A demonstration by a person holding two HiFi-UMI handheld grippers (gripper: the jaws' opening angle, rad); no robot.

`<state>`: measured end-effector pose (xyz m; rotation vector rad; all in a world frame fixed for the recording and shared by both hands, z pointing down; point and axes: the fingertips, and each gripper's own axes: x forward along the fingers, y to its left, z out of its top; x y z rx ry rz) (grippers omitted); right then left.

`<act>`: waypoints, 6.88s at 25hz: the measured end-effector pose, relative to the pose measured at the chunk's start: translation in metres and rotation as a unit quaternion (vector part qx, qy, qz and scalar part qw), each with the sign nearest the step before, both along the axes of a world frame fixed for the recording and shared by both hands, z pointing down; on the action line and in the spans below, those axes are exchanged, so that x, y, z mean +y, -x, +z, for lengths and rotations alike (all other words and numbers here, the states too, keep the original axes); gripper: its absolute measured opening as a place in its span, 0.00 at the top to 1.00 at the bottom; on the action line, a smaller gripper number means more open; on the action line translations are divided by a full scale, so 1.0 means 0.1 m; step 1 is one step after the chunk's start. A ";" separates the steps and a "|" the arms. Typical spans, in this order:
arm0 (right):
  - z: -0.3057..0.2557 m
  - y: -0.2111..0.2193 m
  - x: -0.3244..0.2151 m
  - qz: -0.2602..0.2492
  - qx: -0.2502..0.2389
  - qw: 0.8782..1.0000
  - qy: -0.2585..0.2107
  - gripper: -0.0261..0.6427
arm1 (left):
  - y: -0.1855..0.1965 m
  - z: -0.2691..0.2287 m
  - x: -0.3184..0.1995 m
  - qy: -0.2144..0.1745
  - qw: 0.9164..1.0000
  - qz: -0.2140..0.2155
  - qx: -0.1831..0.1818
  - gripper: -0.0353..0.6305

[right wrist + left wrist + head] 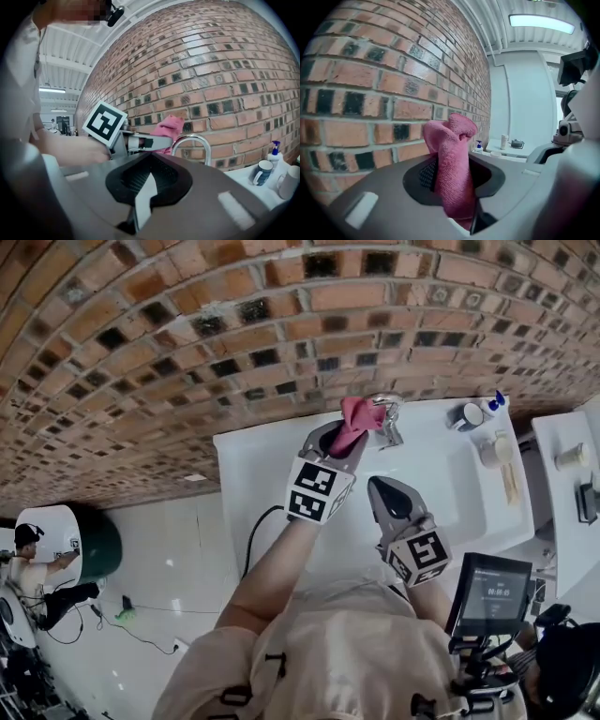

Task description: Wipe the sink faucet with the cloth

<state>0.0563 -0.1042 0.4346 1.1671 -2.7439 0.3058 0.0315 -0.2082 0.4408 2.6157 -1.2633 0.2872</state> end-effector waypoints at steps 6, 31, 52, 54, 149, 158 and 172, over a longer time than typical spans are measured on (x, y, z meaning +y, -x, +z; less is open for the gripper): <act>-0.02 -0.30 -0.17 0.031 -0.004 1.000 0.000 0.98 | -0.45 -0.08 -0.34 -0.004 1.000 0.029 -0.006 0.77; -0.05 -0.52 -0.50 0.040 0.024 0.999 -0.020 0.98 | 0.24 0.48 -0.30 0.053 0.993 -0.100 0.017 0.76; 0.20 -0.74 -0.63 0.069 0.023 0.997 0.026 0.98 | 0.34 0.61 -0.29 0.032 0.991 -0.119 -0.048 0.76; 0.20 -0.76 -0.62 0.070 0.022 0.997 0.025 0.98 | 0.27 0.43 -0.29 0.014 0.991 -0.127 -0.040 0.76; 0.17 0.78 0.29 -0.087 0.022 0.996 0.013 0.97 | 1.95 0.89 1.61 0.057 0.970 -0.235 -0.019 0.76; 0.58 0.87 0.42 -0.086 0.046 0.994 0.058 0.98 | 2.10 2.04 1.86 0.203 0.953 -0.225 0.000 0.76; 0.79 0.78 0.30 -0.071 0.059 0.992 0.085 0.98 | 2.28 2.46 1.87 0.257 0.937 -0.229 -0.058 0.64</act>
